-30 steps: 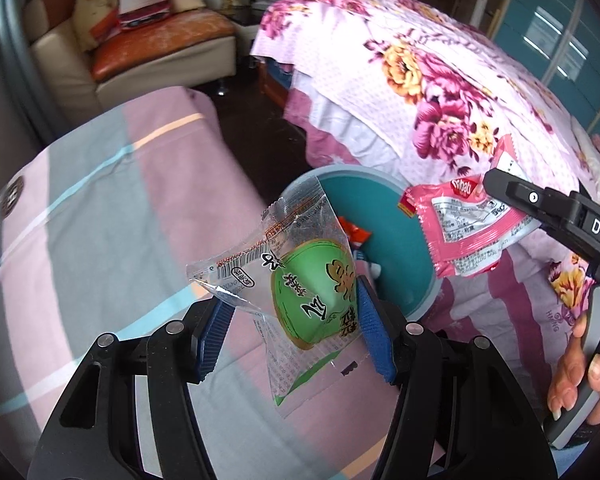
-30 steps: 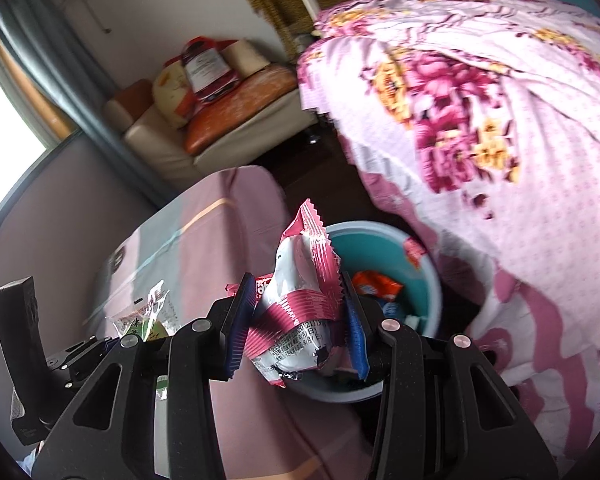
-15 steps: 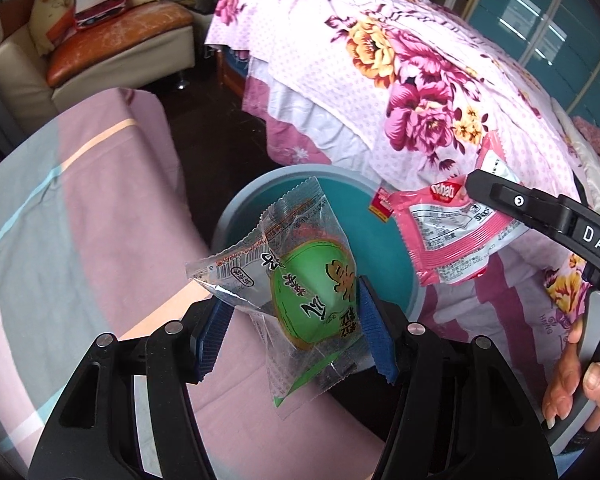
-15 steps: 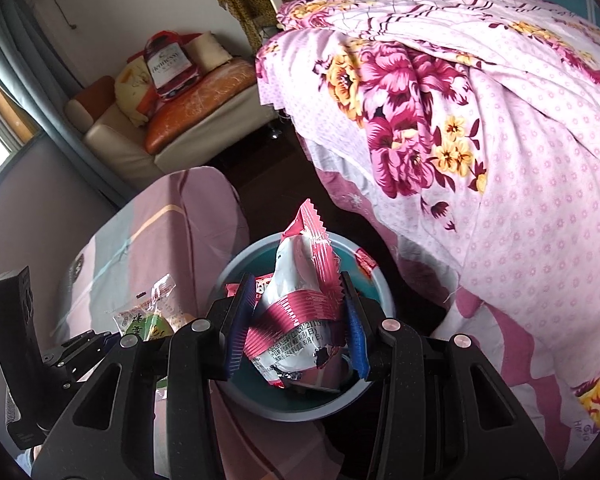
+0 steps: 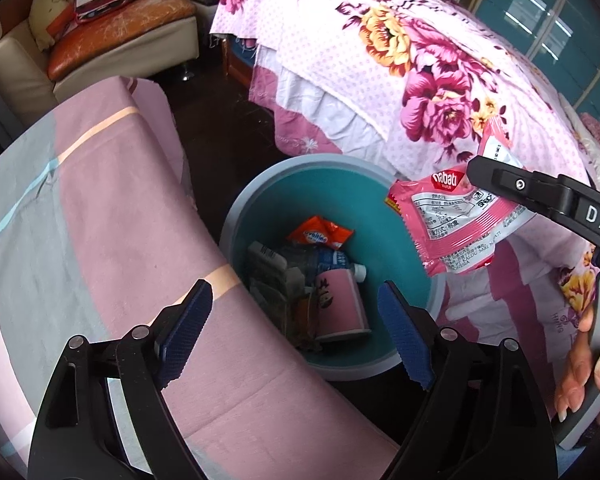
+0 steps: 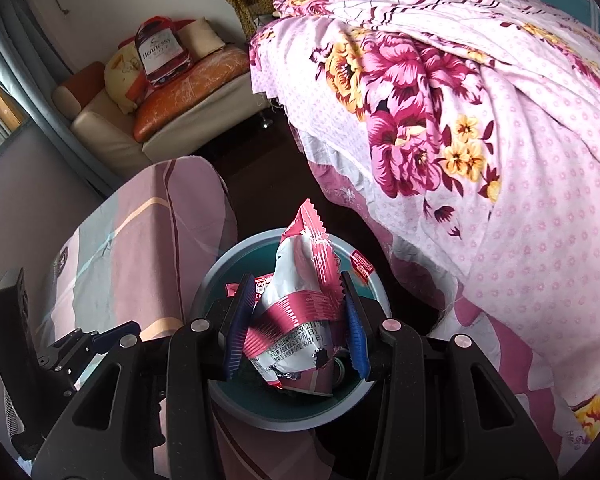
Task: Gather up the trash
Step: 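Carry both wrappers over the teal bin and open the left gripper, then open the right gripper over the teal bin to drop the wafer packet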
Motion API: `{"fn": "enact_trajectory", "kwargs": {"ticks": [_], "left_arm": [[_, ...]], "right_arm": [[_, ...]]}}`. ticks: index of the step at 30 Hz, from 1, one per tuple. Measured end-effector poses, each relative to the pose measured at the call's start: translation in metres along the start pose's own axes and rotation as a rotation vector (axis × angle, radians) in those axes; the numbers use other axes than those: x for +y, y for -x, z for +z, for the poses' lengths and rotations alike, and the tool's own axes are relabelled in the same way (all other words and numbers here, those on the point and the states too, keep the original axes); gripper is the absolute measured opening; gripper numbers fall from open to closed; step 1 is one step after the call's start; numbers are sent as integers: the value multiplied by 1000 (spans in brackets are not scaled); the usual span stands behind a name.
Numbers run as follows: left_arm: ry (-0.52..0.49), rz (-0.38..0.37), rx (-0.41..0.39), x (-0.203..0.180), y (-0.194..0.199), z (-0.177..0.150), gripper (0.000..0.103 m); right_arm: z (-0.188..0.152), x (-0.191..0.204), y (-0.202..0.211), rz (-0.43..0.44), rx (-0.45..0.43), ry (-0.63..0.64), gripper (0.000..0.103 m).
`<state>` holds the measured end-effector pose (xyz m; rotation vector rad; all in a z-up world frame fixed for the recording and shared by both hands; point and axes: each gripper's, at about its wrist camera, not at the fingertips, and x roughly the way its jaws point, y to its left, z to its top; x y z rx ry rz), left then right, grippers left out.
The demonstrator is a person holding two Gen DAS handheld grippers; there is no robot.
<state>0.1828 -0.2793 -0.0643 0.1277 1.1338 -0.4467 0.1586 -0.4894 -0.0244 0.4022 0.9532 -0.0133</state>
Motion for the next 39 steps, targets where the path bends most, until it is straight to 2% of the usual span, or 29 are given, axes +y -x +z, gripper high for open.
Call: {"fn": "enact_trajectory", "kwargs": {"ticks": [19,21,25,31,39], "left_arm": [[63,-13,-2,27,6,-9,85],[68,-13,-4,30,7,-9,85],[80,-18,-4,32,7,-10,85],[88,-9,-11,35,10,-12,85],[104,-25,-36,38,20,-19,85]], "right_arm": [[3,24,-26,-34,62,49,45],[3,26,-27,-39,61,53,48],[2,30,-28,-52,57,60,62],[1,33,-30,-46,69,70,76],[-6,44,-25,-43,91,123,91]]}}
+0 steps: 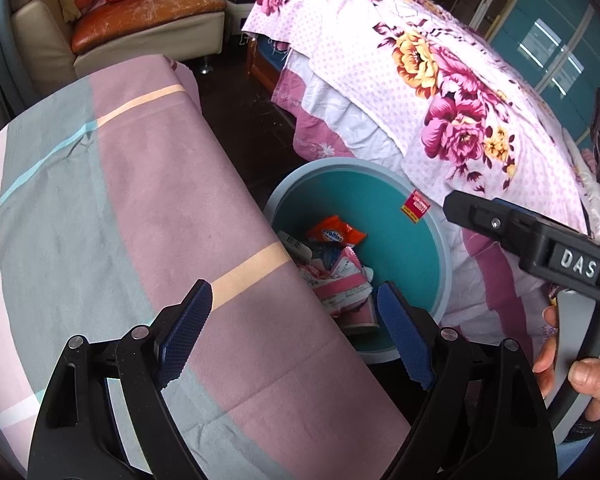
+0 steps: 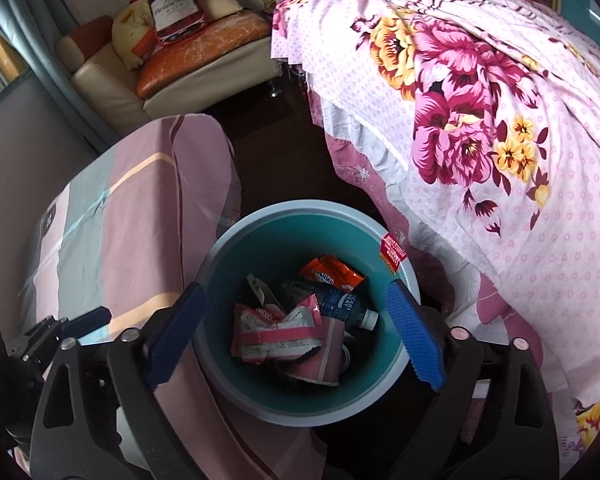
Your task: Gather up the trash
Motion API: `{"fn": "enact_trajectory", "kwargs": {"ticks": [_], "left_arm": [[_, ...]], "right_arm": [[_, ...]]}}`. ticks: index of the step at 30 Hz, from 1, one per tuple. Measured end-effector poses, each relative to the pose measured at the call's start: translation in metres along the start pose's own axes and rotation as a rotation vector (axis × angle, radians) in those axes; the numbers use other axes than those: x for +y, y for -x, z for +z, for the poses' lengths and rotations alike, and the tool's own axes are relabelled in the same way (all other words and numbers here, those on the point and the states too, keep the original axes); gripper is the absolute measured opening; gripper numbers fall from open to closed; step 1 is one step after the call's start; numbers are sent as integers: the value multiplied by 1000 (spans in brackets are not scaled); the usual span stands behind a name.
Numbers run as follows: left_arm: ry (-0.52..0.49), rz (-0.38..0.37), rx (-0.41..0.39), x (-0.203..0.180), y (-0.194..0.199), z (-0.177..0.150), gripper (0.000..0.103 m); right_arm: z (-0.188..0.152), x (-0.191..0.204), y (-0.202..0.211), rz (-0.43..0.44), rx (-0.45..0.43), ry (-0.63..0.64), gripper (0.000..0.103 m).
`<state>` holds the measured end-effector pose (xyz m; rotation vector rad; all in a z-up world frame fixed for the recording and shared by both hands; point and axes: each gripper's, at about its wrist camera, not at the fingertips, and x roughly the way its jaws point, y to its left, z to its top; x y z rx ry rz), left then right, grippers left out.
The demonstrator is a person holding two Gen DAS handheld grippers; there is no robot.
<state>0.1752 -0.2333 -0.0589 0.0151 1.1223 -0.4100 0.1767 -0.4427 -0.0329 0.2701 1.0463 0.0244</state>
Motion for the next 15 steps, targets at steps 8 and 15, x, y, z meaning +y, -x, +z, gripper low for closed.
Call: {"fn": "enact_trajectory", "kwargs": {"ticks": [8,15], "left_arm": [[-3,35,-33,2,25,-8,85],[36,70,-34,10,45,-19,96]], "right_arm": [[-10,15,18,-22,-20,61,96],[-21,26,44,-46,-37,116,96]]}}
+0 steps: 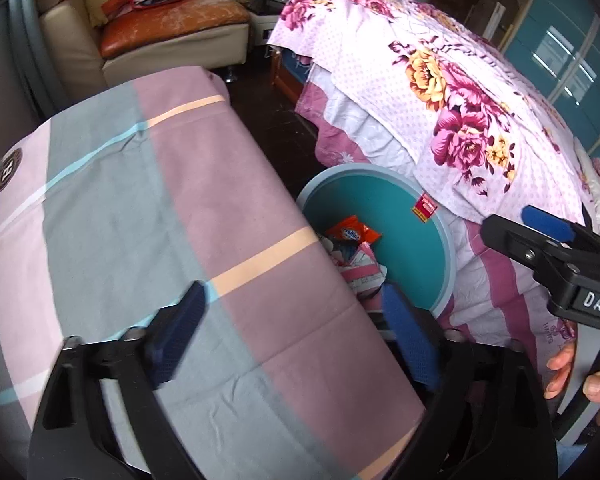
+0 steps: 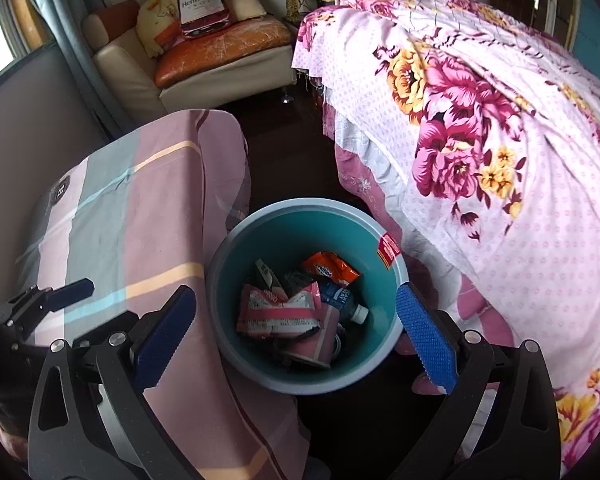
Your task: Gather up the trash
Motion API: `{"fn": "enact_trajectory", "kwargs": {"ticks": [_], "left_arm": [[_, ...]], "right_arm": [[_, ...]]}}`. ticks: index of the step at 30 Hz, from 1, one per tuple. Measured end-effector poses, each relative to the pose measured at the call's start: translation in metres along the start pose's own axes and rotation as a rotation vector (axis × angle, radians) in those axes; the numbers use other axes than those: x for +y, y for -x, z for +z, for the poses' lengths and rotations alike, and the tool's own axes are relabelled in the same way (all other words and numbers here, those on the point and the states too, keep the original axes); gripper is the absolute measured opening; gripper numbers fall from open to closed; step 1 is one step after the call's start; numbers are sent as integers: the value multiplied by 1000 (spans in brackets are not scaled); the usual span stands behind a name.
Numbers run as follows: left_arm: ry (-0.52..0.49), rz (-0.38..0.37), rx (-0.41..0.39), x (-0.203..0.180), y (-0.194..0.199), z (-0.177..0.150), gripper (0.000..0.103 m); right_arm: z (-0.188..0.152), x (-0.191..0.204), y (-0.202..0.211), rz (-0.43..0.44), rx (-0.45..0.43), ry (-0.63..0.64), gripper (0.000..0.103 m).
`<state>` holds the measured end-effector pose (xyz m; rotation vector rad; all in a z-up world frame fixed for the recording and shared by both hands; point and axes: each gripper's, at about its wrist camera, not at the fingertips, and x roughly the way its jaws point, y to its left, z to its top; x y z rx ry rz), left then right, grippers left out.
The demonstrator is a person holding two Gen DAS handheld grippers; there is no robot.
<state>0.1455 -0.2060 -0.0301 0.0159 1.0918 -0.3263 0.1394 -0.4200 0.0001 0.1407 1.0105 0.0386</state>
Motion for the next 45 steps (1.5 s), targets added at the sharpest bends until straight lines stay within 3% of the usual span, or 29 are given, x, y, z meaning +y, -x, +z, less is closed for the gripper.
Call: {"fn": "enact_trajectory", "kwargs": {"ticks": [21,33,45], "left_arm": [[55,61,-26,17,47,-44,99],[90,69,-41,28,60,-57,99],[60,70,-81,24,62,-60,99]], "right_arm": [[-44,30,58,-18,-20,131,96],[-49,39,69,0,-29,146,96],[-44,42,69,7,-32,127,96]]}}
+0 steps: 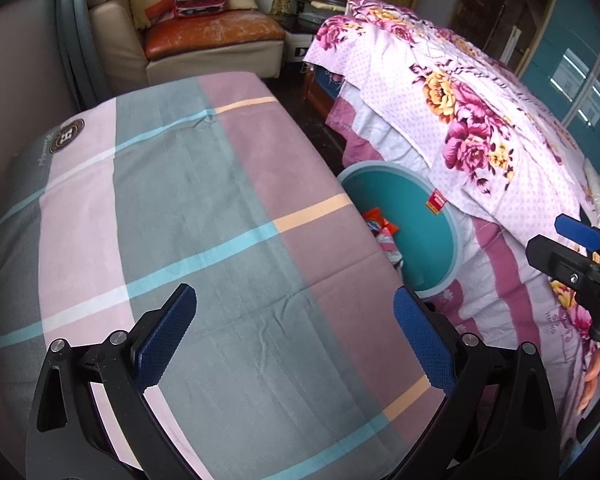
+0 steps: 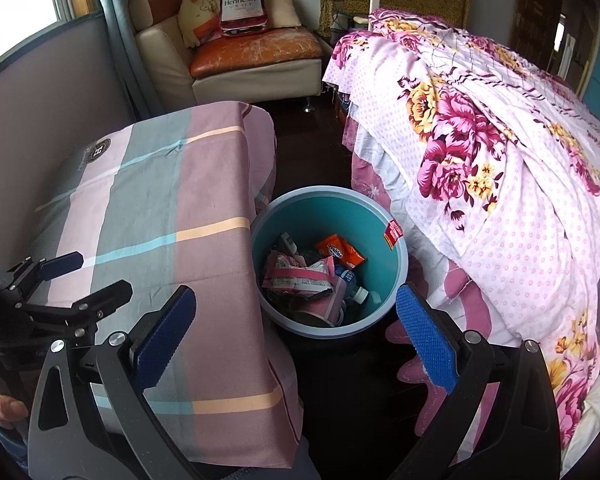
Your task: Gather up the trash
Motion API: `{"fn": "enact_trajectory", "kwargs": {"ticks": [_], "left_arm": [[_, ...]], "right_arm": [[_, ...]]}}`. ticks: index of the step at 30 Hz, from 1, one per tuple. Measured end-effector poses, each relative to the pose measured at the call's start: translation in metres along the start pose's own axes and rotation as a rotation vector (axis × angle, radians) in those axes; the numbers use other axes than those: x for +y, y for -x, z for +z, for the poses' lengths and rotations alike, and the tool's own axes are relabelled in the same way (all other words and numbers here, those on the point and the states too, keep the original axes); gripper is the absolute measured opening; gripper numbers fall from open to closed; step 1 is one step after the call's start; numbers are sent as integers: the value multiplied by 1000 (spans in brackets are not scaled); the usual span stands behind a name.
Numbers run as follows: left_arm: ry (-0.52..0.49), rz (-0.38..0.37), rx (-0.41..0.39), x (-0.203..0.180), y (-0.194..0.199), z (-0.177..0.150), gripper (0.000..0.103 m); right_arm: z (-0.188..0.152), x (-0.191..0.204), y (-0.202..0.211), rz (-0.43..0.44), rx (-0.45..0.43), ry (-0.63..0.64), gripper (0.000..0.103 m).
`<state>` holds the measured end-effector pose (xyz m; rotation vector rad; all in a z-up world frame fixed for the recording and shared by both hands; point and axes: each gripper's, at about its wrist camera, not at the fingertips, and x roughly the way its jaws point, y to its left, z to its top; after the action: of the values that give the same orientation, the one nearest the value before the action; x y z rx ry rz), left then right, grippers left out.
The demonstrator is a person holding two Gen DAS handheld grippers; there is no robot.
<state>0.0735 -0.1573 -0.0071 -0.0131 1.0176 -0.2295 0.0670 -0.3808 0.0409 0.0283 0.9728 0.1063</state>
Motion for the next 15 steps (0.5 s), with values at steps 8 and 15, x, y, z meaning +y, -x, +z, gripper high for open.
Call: {"fn": "enact_trajectory", "kwargs": {"ticks": [8,15], "left_arm": [[0,5,15,0,-7,1,99],[-2,19,17,2,-12,-1,99]], "right_arm": [[2,-2,-8,-2,14,-8,96],[1,-5,-19,-3,33,-23,96]]}}
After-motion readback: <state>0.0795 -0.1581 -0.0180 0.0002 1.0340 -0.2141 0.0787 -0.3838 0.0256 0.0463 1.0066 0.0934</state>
